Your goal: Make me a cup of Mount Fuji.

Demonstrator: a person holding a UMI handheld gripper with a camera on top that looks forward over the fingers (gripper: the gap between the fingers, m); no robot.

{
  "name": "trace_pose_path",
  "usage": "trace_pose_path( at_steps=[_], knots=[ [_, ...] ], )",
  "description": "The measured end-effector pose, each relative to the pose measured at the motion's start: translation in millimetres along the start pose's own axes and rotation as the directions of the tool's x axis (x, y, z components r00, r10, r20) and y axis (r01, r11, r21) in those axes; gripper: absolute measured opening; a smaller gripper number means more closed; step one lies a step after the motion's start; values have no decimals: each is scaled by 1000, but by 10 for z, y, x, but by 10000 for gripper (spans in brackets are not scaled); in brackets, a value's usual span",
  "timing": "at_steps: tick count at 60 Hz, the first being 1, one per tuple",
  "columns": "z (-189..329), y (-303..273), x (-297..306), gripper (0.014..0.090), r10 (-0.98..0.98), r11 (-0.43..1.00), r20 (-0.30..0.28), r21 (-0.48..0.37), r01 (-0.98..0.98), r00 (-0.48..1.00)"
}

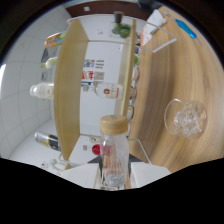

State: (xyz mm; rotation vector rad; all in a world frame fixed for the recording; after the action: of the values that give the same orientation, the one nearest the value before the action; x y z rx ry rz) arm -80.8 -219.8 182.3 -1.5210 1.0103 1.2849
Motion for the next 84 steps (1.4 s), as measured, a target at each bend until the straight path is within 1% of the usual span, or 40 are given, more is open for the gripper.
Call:
trace_pose_path(
  at_steps=[5,10,12,17,22,28,34,42,46,56,69,71,74,78,79,80,84],
  knots=[
    [-30,18,-142,401,-300,954,-43,5,301,953],
    [1,45,-141,399,-571,819,-96,1,574,815],
    [27,77,-78,398,-645,762,-118,-21,647,755],
    [104,127,181,399,-768,636,-174,-88,767,617],
    [173,174,498,397,-832,545,-217,-145,826,511],
    [226,163,810,397,-892,432,-246,-219,875,379],
    [275,198,1013,399,-930,339,-244,-272,901,276],
    [297,286,1171,407,-960,247,-210,-318,915,186],
    [282,326,1214,411,-964,235,-198,-320,918,178],
    [196,355,1206,417,-970,201,-192,-290,936,149],
    [91,376,1244,434,-965,227,-195,-300,926,173],
    [79,391,1279,463,-966,231,-191,-323,918,176],
    [59,427,1320,557,-967,237,-178,-356,904,183],
    [11,450,1305,843,-970,232,-155,-388,892,185],
    [-6,449,1292,861,-971,231,-152,-394,889,185],
    [-25,448,1276,841,-971,232,-149,-401,886,187],
    [-141,392,1182,841,-970,238,-160,-426,873,186]
  ],
)
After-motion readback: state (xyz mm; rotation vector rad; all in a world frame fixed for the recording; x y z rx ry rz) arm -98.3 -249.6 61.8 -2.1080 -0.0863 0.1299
